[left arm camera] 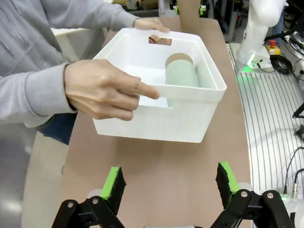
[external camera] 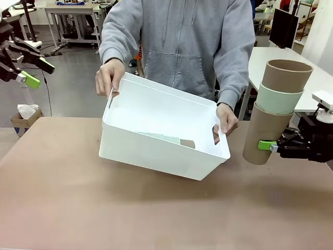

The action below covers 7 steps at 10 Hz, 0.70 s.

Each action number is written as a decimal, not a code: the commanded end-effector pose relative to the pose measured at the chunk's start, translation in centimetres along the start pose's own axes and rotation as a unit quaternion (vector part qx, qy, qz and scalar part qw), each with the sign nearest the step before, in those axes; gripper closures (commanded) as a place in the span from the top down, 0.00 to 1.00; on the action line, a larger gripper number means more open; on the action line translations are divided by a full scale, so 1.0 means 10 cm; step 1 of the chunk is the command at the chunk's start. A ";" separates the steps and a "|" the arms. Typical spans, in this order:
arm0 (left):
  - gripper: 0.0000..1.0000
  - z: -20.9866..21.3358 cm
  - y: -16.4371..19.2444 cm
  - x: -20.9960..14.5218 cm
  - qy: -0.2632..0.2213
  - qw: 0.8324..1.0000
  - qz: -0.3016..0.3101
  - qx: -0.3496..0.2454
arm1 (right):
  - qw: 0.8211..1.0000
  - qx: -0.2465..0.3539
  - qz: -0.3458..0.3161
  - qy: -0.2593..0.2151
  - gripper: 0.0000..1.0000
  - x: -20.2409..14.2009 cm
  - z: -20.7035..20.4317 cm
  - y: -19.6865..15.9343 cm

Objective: Stack the cups and store them in the basket.
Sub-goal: Place the stack of Reusable plastic cups into the Pantry Basket.

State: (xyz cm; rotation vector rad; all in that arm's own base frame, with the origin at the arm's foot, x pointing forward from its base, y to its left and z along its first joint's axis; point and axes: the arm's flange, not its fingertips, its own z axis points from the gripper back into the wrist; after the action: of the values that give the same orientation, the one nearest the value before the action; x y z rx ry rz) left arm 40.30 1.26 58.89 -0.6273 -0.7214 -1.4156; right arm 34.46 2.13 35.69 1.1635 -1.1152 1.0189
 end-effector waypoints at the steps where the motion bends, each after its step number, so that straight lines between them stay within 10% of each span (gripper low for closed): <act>1: 1.00 0.00 0.00 0.02 -0.002 1.000 -0.003 -0.002 | 1.000 0.000 0.006 -0.001 0.85 0.04 -0.01 0.00; 7: 1.00 0.00 0.00 0.02 -0.002 1.000 -0.003 -0.002 | 0.999 -0.037 -0.007 0.014 0.85 0.18 -0.06 0.06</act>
State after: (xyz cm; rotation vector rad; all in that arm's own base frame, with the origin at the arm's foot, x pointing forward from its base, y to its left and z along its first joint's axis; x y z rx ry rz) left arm 40.31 1.26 58.89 -0.6273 -0.7214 -1.4156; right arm 34.61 1.99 35.74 1.1425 -1.1117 1.0123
